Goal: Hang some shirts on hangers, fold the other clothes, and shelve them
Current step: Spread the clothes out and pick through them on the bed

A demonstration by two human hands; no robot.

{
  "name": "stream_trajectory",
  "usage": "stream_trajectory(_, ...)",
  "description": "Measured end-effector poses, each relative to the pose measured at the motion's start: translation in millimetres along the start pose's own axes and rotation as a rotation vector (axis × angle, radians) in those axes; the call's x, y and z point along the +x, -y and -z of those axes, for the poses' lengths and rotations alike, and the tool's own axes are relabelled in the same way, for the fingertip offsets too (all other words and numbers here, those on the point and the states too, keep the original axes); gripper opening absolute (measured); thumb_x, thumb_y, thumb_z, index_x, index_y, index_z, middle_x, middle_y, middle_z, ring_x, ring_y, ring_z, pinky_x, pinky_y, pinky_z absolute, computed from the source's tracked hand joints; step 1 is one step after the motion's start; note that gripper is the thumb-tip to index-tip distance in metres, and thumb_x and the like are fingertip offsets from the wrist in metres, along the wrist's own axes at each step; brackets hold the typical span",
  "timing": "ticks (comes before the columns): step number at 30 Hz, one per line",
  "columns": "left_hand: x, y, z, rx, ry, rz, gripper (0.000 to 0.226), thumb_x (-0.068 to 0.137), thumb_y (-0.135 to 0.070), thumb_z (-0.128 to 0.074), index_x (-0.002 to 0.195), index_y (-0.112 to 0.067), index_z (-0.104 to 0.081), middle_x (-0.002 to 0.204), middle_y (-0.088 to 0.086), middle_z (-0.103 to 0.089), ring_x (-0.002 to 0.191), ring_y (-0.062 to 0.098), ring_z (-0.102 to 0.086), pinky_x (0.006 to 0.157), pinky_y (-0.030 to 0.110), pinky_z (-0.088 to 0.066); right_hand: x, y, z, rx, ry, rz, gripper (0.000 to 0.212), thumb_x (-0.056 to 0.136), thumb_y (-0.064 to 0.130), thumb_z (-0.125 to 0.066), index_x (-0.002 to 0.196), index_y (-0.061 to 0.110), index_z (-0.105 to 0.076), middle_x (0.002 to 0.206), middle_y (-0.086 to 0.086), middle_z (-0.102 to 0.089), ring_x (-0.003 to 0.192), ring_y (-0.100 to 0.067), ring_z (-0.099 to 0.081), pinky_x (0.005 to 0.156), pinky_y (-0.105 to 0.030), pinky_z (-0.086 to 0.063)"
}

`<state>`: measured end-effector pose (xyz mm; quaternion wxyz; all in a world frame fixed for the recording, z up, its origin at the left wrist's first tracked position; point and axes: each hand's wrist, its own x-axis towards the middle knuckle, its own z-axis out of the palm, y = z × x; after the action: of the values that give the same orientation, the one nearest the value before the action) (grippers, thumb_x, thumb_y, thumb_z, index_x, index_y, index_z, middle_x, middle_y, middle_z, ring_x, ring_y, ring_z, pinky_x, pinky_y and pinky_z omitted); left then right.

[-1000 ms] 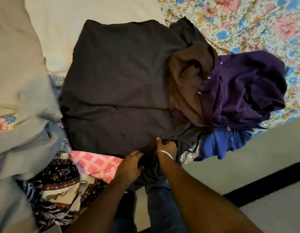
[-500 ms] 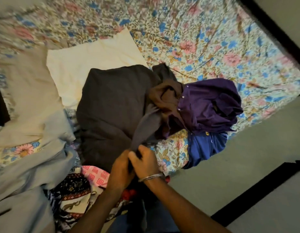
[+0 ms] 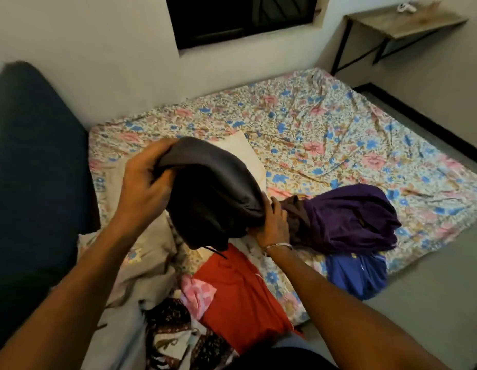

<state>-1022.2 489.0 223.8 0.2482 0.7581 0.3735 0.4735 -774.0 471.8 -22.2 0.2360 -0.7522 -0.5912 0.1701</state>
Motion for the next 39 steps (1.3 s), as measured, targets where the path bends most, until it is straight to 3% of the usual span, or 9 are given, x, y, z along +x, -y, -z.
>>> stream_trajectory(3,10,-21,29,0.026,-0.019,-0.095,0.049,0.084,0.022,-0.044,0.118,-0.008,-0.063,0.106,-0.001,-0.067,0.105,0.006,-0.063,0.091,0.021,-0.049,22,25,12,0.069,-0.033,0.061,0.041,0.082,0.02,-0.063,0.122,0.031,-0.063,0.123,-0.01,-0.065,0.11,-0.031,-0.056,0.082,-0.038,-0.047)
stream_trajectory(6,12,-12,53,0.117,-0.108,-0.07,0.045,0.085,0.018,-0.045,0.121,-0.002,-0.061,0.11,0.009,-0.065,0.106,0.01,-0.062,0.093,0.022,-0.05,38,48,47,0.211,0.024,0.007,0.021,0.087,0.013,-0.056,0.092,0.022,-0.074,0.092,-0.011,-0.075,0.089,-0.022,-0.069,0.075,-0.038,-0.055)
stream_trajectory(9,8,12,60,0.256,-0.158,0.106,0.042,0.084,0.007,-0.06,0.121,-0.014,-0.062,0.102,0.005,-0.069,0.094,0.014,-0.066,0.082,0.027,-0.055,48,64,106,0.306,-0.113,0.044,0.027,0.085,0.009,-0.055,0.098,0.017,-0.077,0.099,-0.012,-0.076,0.098,-0.027,-0.069,0.083,-0.041,-0.056)
stream_trajectory(13,7,41,33,0.646,0.279,0.126,0.017,0.084,-0.013,-0.077,0.101,-0.015,-0.077,0.088,0.009,-0.071,0.087,0.033,-0.067,0.072,0.036,-0.048,55,81,204,0.288,-0.359,0.097,0.039,0.078,0.01,-0.05,0.106,0.009,-0.078,0.104,-0.019,-0.075,0.103,-0.031,-0.068,0.087,-0.038,-0.053)
stream_trajectory(15,12,48,18,0.707,0.35,0.158,0.014,0.089,-0.02,-0.072,0.101,-0.016,-0.079,0.084,0.007,-0.064,0.083,0.032,-0.064,0.066,0.034,-0.041,58,82,253,0.283,-0.449,0.122,0.043,0.075,0.009,-0.046,0.103,0.005,-0.078,0.103,-0.019,-0.075,0.102,-0.03,-0.068,0.084,-0.033,-0.05)
stream_trajectory(23,58,-8,-56,0.553,0.042,-0.029,0.022,0.087,-0.015,-0.073,0.108,-0.017,-0.078,0.085,0.013,-0.065,0.081,0.037,-0.062,0.068,0.037,-0.043,31,12,376,0.155,-0.631,0.043,0.04,0.072,0.004,-0.046,0.095,0.006,-0.079,0.091,-0.008,-0.076,0.088,-0.018,-0.067,0.071,-0.034,-0.055)
stream_trajectory(28,90,-60,-114,0.331,-0.061,-0.093,0.024,0.089,-0.016,-0.073,0.113,-0.016,-0.078,0.101,0.01,-0.075,0.083,0.026,-0.068,0.078,0.039,-0.057,4,-47,412,0.189,-0.703,-0.063,0.027,0.073,0.01,-0.046,0.076,0.006,-0.073,0.077,0.007,-0.046,0.084,-0.008,-0.054,0.066,-0.027,-0.042)
stream_trajectory(30,99,-79,-142,0.277,-0.074,-0.132,0.024,0.09,-0.016,-0.072,0.113,-0.018,-0.078,0.101,0.008,-0.075,0.085,0.023,-0.067,0.079,0.037,-0.058,-2,-75,421,0.208,-0.714,-0.09,0.043,0.065,0.012,-0.04,0.084,0.001,-0.076,0.076,0.006,-0.05,0.08,-0.01,-0.057,0.066,-0.028,-0.044)
stream_trajectory(39,162,-170,-333,0.085,-0.19,-0.175,0.025,0.091,-0.021,-0.066,0.114,-0.02,-0.077,0.103,0.001,-0.072,0.09,0.01,-0.066,0.077,0.017,-0.053,9,-225,482,0.363,-0.715,-0.109,0.028,0.073,0.0,-0.046,0.071,0.013,-0.071,0.066,0.005,-0.059,0.065,-0.006,-0.054,0.061,-0.024,-0.045)
